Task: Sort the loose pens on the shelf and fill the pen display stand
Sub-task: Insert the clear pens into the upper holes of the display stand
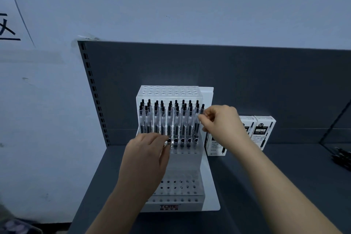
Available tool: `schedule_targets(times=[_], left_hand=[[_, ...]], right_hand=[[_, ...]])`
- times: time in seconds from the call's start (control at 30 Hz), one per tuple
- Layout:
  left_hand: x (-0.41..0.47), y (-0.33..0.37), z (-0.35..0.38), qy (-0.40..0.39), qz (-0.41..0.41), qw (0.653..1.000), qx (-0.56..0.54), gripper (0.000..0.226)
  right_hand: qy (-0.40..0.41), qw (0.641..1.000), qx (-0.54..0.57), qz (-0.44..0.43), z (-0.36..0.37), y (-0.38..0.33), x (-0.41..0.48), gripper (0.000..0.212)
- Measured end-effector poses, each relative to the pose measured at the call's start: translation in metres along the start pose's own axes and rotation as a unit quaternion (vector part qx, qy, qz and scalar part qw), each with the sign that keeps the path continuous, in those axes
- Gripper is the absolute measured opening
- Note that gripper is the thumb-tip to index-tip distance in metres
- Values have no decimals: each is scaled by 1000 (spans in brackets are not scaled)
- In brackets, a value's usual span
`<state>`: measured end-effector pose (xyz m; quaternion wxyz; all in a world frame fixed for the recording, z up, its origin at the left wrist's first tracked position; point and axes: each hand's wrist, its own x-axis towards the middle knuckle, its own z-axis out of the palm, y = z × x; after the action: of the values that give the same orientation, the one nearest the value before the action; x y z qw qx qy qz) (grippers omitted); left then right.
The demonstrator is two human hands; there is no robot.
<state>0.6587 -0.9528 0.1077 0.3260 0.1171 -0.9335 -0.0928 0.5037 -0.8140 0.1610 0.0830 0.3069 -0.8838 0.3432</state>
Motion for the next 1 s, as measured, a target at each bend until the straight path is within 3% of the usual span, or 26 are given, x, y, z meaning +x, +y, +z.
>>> schedule_targets(times=[0.47, 0.67, 0.87, 1.0], left_hand=[[-4, 4, 5, -39, 21, 999, -4, 38], [3, 16, 10, -39, 48, 998, -29, 35], [8, 56, 26, -36, 90, 994, -51, 28], [10, 100, 45, -60, 124, 988, -75, 38]], right_hand=[[5, 1000, -13, 23, 10, -1, -9, 26], [10, 996, -85, 22, 0, 15, -41, 24], [44, 991, -117, 43, -27, 53, -93, 23], [57, 984, -147, 83, -59, 87, -128, 28]])
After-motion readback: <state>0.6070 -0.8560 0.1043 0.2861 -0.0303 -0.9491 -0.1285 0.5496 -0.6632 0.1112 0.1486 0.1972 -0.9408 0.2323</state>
